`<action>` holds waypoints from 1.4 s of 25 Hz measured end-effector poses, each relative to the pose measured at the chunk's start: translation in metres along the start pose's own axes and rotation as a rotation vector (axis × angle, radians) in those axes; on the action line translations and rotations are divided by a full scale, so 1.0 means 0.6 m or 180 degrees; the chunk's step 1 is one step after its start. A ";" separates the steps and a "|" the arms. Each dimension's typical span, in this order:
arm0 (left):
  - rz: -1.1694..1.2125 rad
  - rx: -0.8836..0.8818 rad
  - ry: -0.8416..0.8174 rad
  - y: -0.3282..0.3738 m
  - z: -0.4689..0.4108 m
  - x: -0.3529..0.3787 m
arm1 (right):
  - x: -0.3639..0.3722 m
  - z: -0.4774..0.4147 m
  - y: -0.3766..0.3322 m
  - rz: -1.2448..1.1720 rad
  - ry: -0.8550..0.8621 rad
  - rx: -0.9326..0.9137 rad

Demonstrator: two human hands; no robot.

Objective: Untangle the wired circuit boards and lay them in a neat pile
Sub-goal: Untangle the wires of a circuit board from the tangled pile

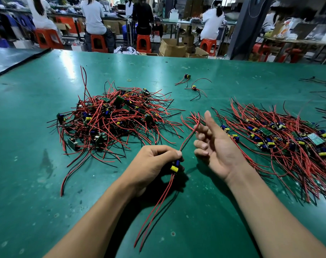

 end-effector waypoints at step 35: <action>-0.0119 -0.0009 -0.0347 0.005 0.002 0.000 | -0.018 -0.020 0.008 0.0105 0.1095 -0.1478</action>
Point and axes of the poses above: each hand's wrist, its own z-axis away from the middle knuckle, its own x-axis out of the palm, y = z × x, the point moved 2 cm from there along -z, towards the middle knuckle, and after that the axes turned 15 degrees about x, right-handed, at the moved point
